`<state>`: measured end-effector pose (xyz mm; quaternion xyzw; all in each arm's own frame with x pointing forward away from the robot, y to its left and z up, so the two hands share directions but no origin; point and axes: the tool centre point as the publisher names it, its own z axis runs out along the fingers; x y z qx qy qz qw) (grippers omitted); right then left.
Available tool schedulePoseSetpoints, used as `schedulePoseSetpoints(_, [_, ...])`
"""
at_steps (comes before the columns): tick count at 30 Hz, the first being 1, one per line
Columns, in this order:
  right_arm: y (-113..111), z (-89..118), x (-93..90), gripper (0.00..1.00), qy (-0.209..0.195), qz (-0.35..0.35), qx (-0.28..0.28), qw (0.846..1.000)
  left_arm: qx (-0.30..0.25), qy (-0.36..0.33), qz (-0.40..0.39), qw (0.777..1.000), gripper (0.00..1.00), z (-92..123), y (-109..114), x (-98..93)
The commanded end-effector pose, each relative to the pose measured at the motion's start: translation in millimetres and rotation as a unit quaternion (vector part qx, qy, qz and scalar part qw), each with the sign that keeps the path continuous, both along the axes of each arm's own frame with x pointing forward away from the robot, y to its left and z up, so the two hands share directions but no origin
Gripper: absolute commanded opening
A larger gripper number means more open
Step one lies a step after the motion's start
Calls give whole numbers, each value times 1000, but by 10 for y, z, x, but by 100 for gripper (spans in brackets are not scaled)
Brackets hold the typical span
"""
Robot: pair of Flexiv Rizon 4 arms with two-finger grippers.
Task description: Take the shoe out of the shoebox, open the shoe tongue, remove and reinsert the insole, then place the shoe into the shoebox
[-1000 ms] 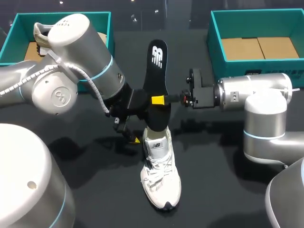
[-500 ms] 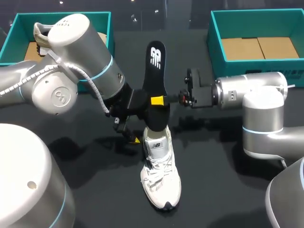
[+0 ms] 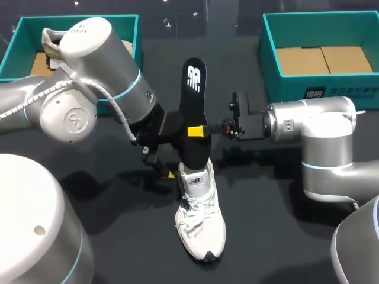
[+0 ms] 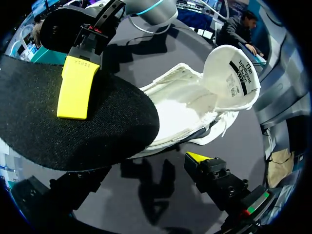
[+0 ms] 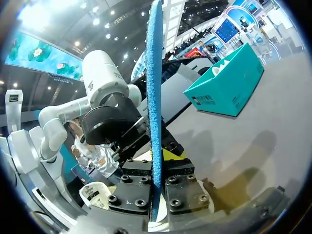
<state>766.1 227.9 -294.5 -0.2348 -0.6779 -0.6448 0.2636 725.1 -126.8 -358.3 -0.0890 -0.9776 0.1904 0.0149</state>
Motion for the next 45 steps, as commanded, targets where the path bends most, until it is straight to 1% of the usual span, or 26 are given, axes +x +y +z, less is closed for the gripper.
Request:
schedulePoseSetpoints(1, [34, -14, -34, 0, 1, -2, 0, 1000, 1, -1, 0, 1000, 100, -8, -3, -6])
schedulePoseSetpoints(23, [83, 101, -143, 0, -1, -3, -14, 1000, 1, -1, 0, 1000, 100, -8, -3, -6])
schedulePoseSetpoints(34, [44, -10, -209, 0, 16, -9, -13, 1000, 1, -1, 0, 1000, 100, -8, -3, -6])
schedulePoseSetpoints(45, [43, -54, -292, 0, 42, 1, -17, 999, 1, -1, 0, 1000, 100, -8, -3, -6])
